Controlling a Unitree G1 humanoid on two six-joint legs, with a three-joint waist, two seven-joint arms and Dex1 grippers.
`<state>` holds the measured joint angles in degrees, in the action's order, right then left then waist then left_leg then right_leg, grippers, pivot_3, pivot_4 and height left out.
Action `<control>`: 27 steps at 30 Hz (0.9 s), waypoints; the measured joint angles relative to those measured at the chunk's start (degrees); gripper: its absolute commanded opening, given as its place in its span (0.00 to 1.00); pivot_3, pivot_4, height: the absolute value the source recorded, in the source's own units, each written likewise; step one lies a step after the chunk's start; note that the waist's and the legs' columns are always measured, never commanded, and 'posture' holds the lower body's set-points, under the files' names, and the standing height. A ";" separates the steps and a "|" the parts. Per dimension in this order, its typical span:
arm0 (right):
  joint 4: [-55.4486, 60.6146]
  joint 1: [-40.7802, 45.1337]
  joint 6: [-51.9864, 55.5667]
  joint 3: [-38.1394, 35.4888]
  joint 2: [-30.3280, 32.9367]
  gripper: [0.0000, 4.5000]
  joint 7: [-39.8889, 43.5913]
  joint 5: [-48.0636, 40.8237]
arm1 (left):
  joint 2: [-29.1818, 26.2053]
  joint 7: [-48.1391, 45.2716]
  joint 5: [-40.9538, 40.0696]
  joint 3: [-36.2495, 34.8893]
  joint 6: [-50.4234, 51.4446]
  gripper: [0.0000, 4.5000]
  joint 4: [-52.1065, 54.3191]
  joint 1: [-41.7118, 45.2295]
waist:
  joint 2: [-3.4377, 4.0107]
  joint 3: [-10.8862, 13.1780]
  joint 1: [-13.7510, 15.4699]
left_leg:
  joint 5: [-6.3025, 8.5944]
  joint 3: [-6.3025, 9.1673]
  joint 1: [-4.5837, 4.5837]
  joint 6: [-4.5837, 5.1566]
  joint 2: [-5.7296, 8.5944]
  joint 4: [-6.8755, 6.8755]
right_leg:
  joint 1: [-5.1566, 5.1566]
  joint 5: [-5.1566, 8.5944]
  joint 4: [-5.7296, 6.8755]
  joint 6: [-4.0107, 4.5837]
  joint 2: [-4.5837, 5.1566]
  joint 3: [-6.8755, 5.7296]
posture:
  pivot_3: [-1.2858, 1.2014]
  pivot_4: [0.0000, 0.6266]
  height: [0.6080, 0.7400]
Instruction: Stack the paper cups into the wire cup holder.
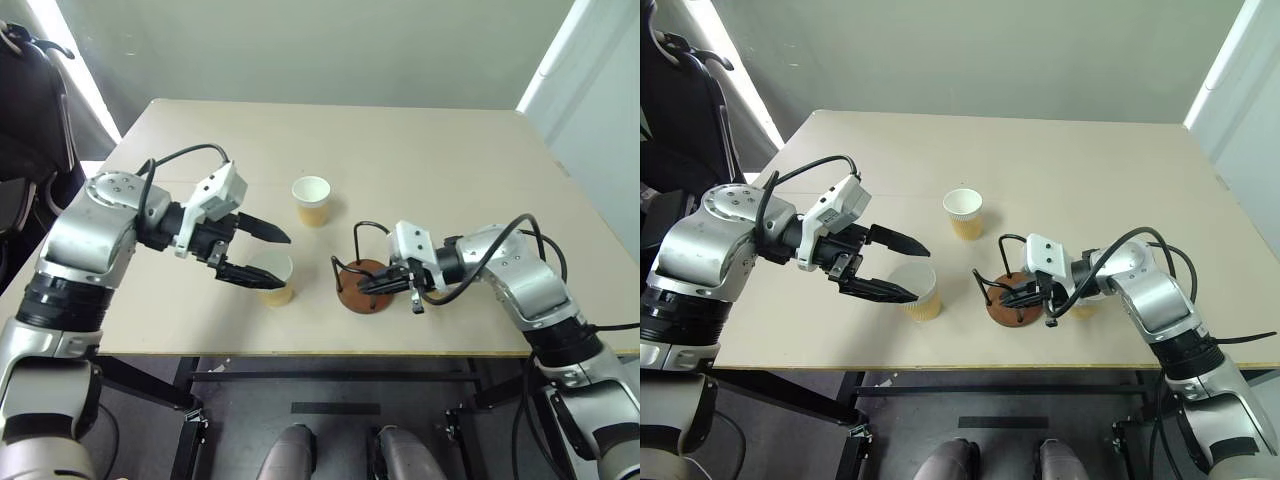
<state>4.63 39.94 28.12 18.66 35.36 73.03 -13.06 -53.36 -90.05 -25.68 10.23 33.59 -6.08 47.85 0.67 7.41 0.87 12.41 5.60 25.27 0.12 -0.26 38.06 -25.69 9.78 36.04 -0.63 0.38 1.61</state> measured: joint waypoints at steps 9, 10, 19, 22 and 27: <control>-1.62 0.23 -1.17 0.04 0.05 0.70 -0.07 1.02 | 0.41 0.05 0.00 0.00 0.00 1.00 0.05 -0.11 | 0.00 0.00 -0.02 | 0.00 0.00 0.00 0.00 0.00 0.00 | 0.01 0.00 0.00 0.00 0.00 0.00 | 0.52 0.24 1.00; -1.62 0.23 -1.20 0.04 0.05 0.79 -0.11 1.02 | 0.44 0.05 0.01 0.00 0.00 1.00 0.07 -0.12 | 0.00 0.00 -0.02 | 0.00 0.00 0.00 0.00 0.00 0.00 | 0.01 0.00 0.00 0.00 0.00 0.00 | 0.52 0.24 1.00; -1.15 2.73 -1.09 -0.50 0.54 1.00 -0.64 0.83 | 0.84 0.07 0.01 0.00 -0.02 1.00 0.71 -0.52 | 0.00 0.00 -0.03 | 0.00 0.00 0.00 0.00 0.00 -0.01 | 0.01 0.01 0.01 0.01 0.00 0.00 | 0.52 0.24 1.00; 0.34 3.39 -1.91 -0.97 3.09 1.00 -0.35 0.95 | 0.95 0.07 0.03 0.00 -0.04 1.00 0.71 -0.52 | 0.00 0.00 0.01 | 0.01 0.00 0.01 0.01 0.01 0.00 | 0.02 0.01 -0.01 0.02 0.02 0.00 | 0.52 0.24 1.00; 6.05 5.09 0.19 -2.87 7.63 1.00 1.85 -1.30 | 1.88 0.07 0.32 0.00 -0.29 1.00 0.68 -0.49 | -0.01 0.00 -0.06 | 0.00 -0.01 0.01 0.00 -0.01 -0.03 | 0.01 0.05 -0.01 0.07 0.00 0.00 | 0.52 0.24 1.00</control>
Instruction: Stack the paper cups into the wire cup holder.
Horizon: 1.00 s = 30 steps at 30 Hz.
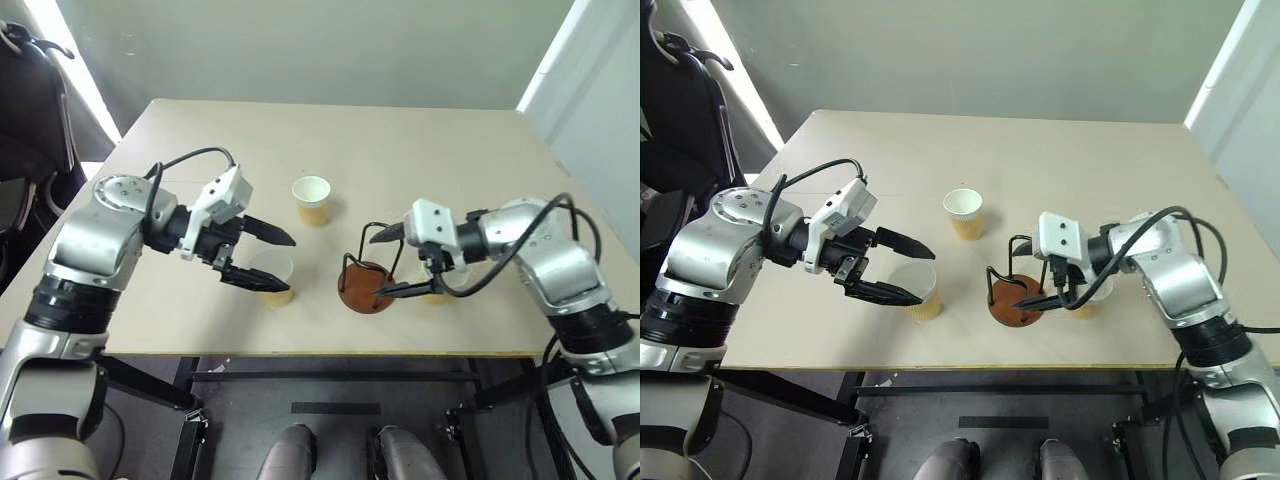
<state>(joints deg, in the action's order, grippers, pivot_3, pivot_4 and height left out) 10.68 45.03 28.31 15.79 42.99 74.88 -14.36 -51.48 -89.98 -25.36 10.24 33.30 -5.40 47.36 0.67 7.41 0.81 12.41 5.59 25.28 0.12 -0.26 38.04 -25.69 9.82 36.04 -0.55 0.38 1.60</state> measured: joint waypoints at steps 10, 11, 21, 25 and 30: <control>1.75 -1.18 -6.36 -0.31 10.64 1.00 4.55 3.53 | 1.54 -0.01 0.80 0.12 -0.66 1.00 -0.47 0.58 | -0.01 -0.01 0.10 | 0.00 0.00 0.00 0.01 0.00 0.03 | 0.03 -0.02 -0.01 -0.05 0.01 0.01 | 0.52 0.24 1.00; 0.85 -1.61 -7.77 0.17 11.08 1.00 4.58 4.73 | 1.67 -0.01 0.83 0.15 -0.76 1.00 -0.69 0.75 | -0.01 -0.01 0.08 | 0.00 0.00 0.00 0.02 0.00 0.03 | 0.03 -0.10 0.00 -0.19 0.01 0.00 | 0.52 0.24 1.00; -4.92 -4.76 -20.81 4.95 11.52 1.00 4.70 16.02 | 2.28 -0.02 1.03 0.86 -1.60 1.00 -1.39 1.30 | -0.01 -0.01 0.05 | 0.01 0.00 -0.03 0.03 -0.03 0.04 | 0.06 -0.22 -0.01 -0.39 0.00 0.00 | 0.52 0.24 1.00; -6.18 -4.73 -22.54 4.93 11.52 0.87 4.77 16.81 | 2.26 -0.03 1.03 0.86 -1.71 1.00 -1.39 1.29 | -0.03 -0.02 0.17 | 0.02 0.00 -0.07 0.07 -0.03 0.10 | 0.18 -0.23 -0.04 -0.41 0.01 0.00 | 0.52 0.24 1.00; -8.01 -3.93 -22.64 3.99 11.57 0.50 5.23 16.83 | 2.25 -0.03 1.07 0.86 -1.99 1.00 -1.39 1.29 | -0.05 -0.03 0.53 | 0.02 0.00 -0.10 0.10 -0.02 0.12 | 0.26 -0.21 -0.07 -0.38 0.02 -0.01 | 0.52 0.24 1.00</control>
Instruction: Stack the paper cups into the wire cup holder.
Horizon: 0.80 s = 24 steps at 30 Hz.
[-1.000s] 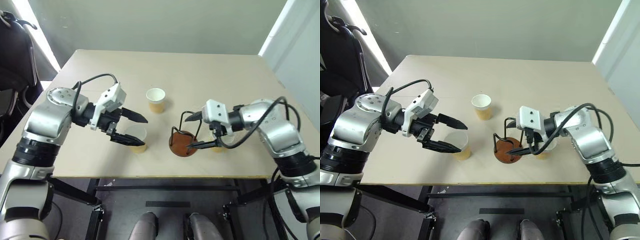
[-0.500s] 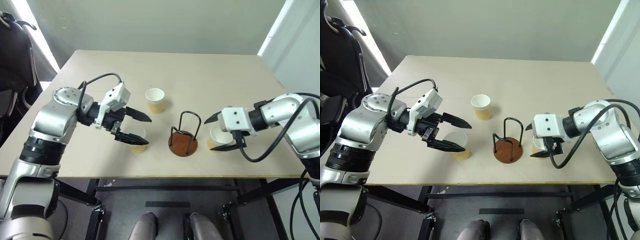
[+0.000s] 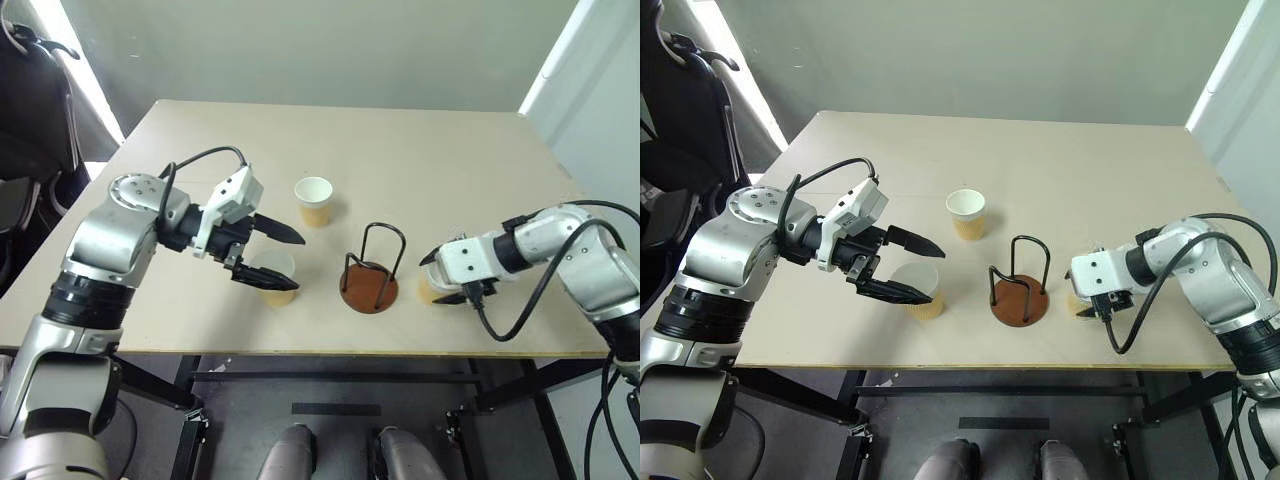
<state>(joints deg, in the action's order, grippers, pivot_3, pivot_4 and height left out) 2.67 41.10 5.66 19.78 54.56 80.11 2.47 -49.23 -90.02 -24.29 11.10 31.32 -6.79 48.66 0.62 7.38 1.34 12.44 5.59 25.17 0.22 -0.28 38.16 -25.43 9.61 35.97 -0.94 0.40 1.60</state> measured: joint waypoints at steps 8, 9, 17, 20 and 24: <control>0.40 -0.15 1.10 -0.53 0.19 0.01 1.12 -0.06 | 0.00 -0.04 0.78 0.00 -0.06 1.00 0.00 0.03 | 0.00 0.00 0.07 | 0.00 0.00 -0.01 0.00 0.00 0.00 | 0.00 0.02 0.01 0.00 -0.01 0.00 | 0.52 0.24 1.00; 0.56 -0.17 1.34 -0.53 0.19 0.01 1.30 -0.09 | -0.01 -0.04 0.81 0.00 -0.06 1.00 0.00 0.03 | 0.00 0.00 0.07 | 0.00 0.00 -0.01 0.00 0.00 0.00 | 0.00 0.03 0.01 0.02 -0.01 0.00 | 0.52 0.24 1.00; 1.75 -0.28 3.40 -0.66 0.16 0.01 1.92 -0.50 | -0.01 -0.06 0.86 0.00 -0.06 1.00 0.00 0.10 | 0.00 0.00 0.05 | 0.00 0.00 -0.01 0.00 0.00 -0.01 | 0.00 0.03 0.01 0.00 -0.01 0.00 | 0.52 0.24 1.00; 1.74 -0.27 3.33 -0.66 0.15 0.01 1.92 -0.40 | -0.01 -0.06 0.86 0.00 -0.06 1.00 0.00 0.10 | 0.00 0.00 0.05 | 0.00 0.00 -0.01 0.00 -0.01 -0.01 | 0.00 0.04 0.01 0.01 -0.01 0.00 | 0.52 0.24 1.00; 1.73 -0.27 3.24 -0.66 0.12 0.01 1.92 -0.35 | -0.01 -0.06 0.89 0.00 -0.08 1.00 -0.01 0.10 | 0.00 0.00 0.05 | 0.00 0.00 -0.01 0.00 0.00 -0.01 | 0.00 0.04 0.01 0.01 -0.01 0.00 | 0.52 0.24 1.00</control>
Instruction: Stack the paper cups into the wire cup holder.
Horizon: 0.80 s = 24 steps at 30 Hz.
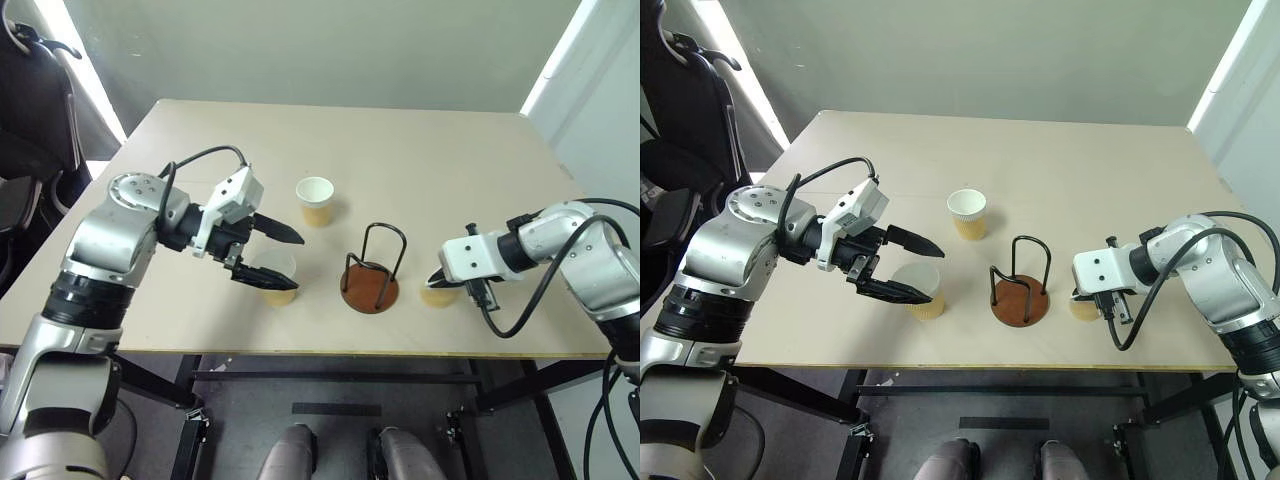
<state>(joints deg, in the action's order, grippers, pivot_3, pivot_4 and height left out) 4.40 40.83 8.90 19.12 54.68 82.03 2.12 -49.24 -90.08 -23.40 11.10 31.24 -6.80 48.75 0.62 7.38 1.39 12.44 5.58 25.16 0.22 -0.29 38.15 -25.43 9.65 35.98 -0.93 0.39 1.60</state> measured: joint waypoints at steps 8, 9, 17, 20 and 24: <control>0.00 0.00 -0.07 0.00 0.00 0.01 0.00 0.00 | 0.00 -0.01 0.02 0.00 0.00 1.00 0.00 0.00 | 0.00 0.00 0.00 | 0.00 0.00 0.00 0.00 0.00 0.00 | 0.00 0.00 0.00 0.00 0.00 0.00 | 0.52 0.24 1.00; 0.00 0.00 -0.06 0.00 0.00 0.01 0.01 -0.02 | 0.00 -0.01 0.02 0.00 0.00 1.00 0.00 0.00 | 0.00 0.00 0.00 | 0.00 0.00 0.00 0.00 0.00 0.00 | 0.00 0.00 0.00 0.00 0.00 0.00 | 0.52 0.24 1.00; 0.49 0.05 0.97 0.00 0.00 0.01 0.42 -0.36 | -0.01 -0.01 0.07 0.00 -0.05 1.00 -0.01 0.00 | 0.00 0.00 0.00 | 0.00 0.00 0.00 0.00 0.00 -0.01 | 0.00 0.01 0.00 0.01 0.00 0.00 | 0.52 0.24 1.00; 0.61 0.06 1.51 0.00 0.00 0.01 0.63 -0.72 | -0.01 -0.02 0.08 0.00 -0.07 1.00 -0.02 0.00 | 0.00 0.00 -0.01 | 0.00 0.00 0.00 0.00 0.00 -0.01 | 0.00 0.02 0.00 0.01 0.00 0.00 | 0.52 0.24 1.00; 0.67 0.49 2.12 -0.01 -0.01 0.01 0.76 -1.00 | -0.01 -0.02 0.13 0.00 -0.20 1.00 -0.56 0.14 | 0.00 0.00 -0.02 | 0.00 0.00 0.00 0.00 0.00 -0.01 | -0.01 0.04 0.00 0.04 0.00 0.00 | 0.52 0.24 1.00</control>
<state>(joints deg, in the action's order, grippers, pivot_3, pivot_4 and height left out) 5.08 41.31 11.02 19.12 54.68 82.79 1.12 -49.25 -90.10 -23.26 11.10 31.03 -7.36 48.89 0.63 7.38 1.37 12.44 5.58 25.16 0.22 -0.29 38.14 -25.44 9.69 35.98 -0.88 0.39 1.60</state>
